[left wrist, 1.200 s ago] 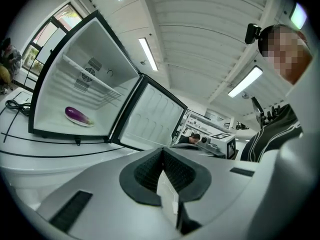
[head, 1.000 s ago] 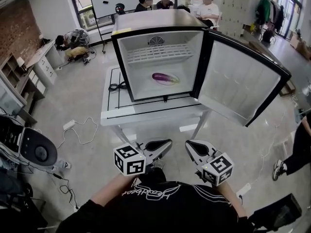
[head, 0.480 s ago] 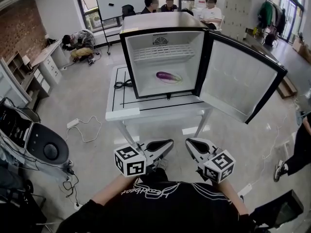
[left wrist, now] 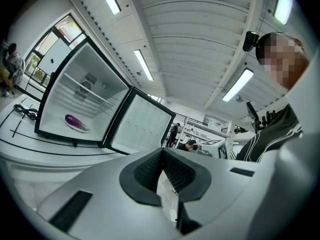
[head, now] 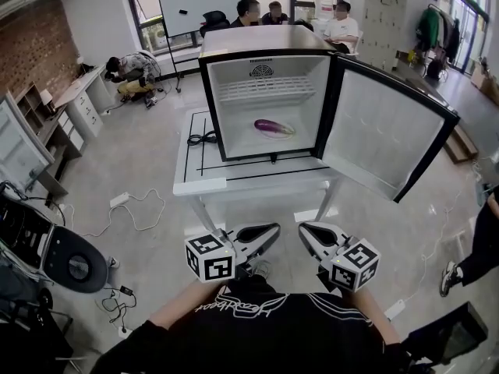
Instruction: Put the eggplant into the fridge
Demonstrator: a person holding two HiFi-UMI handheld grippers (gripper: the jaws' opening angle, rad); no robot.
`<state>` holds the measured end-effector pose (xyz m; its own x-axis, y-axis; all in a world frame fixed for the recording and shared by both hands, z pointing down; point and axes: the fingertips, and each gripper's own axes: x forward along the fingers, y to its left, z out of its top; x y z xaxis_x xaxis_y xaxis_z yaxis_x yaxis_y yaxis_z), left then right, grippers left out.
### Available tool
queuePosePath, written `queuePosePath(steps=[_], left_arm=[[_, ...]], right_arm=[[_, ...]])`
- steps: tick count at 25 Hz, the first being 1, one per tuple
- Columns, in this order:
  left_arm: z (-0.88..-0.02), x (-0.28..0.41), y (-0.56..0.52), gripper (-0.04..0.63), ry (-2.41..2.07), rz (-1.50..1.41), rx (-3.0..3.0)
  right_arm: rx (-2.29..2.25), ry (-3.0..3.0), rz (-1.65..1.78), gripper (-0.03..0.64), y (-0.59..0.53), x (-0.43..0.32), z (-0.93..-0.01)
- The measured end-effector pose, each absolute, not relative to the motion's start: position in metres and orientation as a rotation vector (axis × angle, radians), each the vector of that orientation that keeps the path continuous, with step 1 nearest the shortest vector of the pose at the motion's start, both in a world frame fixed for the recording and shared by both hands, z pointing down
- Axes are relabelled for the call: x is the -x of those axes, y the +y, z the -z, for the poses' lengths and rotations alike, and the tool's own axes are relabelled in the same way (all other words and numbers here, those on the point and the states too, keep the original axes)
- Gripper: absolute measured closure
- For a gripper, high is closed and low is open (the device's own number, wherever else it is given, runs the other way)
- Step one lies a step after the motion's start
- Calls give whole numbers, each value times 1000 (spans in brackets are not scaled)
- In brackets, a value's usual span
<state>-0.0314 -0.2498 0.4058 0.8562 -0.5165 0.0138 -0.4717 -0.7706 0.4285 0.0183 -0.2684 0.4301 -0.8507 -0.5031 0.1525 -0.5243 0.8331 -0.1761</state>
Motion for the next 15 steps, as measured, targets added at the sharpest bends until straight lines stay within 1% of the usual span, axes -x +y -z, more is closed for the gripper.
queuePosePath(steps=[15], left_arm=[[-401,34,-263,586,-749,147,-2618]], right_arm=[[-819,-2916,-282,609,-279,-20,-425]])
